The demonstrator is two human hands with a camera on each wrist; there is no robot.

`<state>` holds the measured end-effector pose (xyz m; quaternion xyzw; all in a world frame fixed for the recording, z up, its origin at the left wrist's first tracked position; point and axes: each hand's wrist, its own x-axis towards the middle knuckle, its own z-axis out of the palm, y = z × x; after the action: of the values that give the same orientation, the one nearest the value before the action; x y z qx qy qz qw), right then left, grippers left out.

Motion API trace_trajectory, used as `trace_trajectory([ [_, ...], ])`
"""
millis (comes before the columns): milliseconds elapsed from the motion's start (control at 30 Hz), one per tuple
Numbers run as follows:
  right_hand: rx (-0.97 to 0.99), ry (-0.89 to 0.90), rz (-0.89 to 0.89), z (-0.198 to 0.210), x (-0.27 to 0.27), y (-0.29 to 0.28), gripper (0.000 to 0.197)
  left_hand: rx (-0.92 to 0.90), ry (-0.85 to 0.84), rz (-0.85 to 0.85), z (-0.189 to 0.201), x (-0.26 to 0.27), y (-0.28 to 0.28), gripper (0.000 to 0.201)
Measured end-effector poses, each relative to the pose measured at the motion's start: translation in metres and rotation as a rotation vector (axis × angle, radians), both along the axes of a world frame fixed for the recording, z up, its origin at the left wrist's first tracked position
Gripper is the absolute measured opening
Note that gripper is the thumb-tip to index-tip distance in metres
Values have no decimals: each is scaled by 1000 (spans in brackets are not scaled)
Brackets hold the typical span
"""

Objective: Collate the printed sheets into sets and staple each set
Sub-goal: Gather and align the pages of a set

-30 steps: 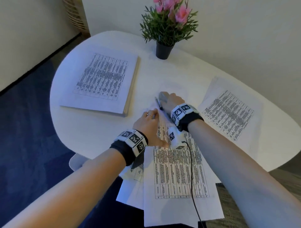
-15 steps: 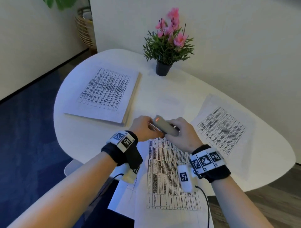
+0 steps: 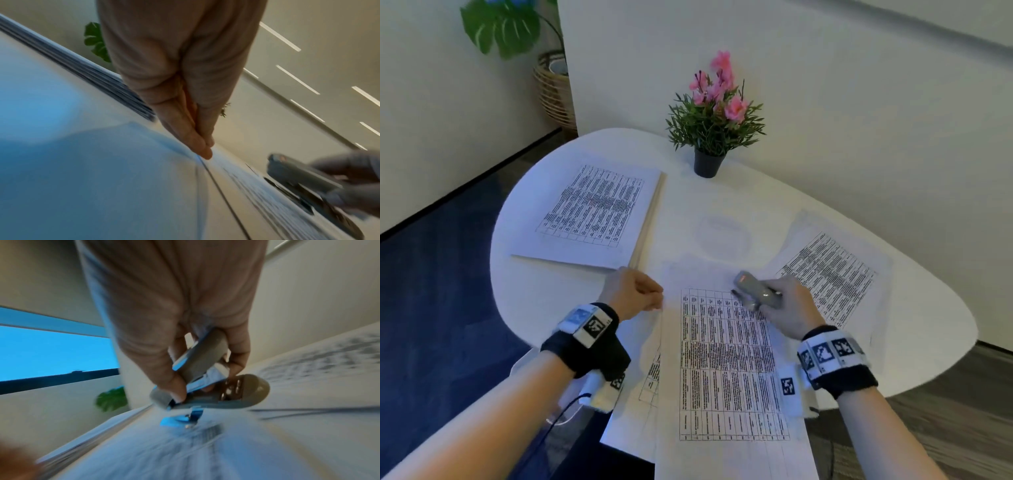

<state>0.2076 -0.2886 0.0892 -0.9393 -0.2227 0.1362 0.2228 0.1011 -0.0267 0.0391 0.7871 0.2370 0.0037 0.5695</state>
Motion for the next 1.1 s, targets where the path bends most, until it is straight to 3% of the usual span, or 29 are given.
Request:
trace_trajectory([
  [67,4,-80,-116,-2,17,-15,13,-57,3,68,0,-10,14,11],
  [200,-117,-88,-303,-8,34,-28,4,-225,29,156,5,-36,38,5],
  [300,-110,-254,-420,-12,19,-25,31,-359,-3,259,6,-62,58,6],
  [367,-23,-260,-433,-10,-1,-20,32,-412,-3,300,6,-78,72,6],
  [433,-75,-49,-381,-15,-21,-16,55,-447,32,338,6,-92,86,9],
  [533,-484,171,-330,-27,-43,-13,127,-495,105,456,10,-109,104,28],
  [633,-502,222,-375,-25,-56,-5,142,-498,138,584,5,-124,115,42],
  [900,-605,235,-330,-27,-47,13,148,-433,205,795,-34,-133,99,48],
  [1033,-556,239,-257,-11,-55,15,115,-550,321,730,-57,-136,85,78],
  [1100,-519,258,-284,-9,-58,17,113,-576,362,661,-66,-137,81,84],
])
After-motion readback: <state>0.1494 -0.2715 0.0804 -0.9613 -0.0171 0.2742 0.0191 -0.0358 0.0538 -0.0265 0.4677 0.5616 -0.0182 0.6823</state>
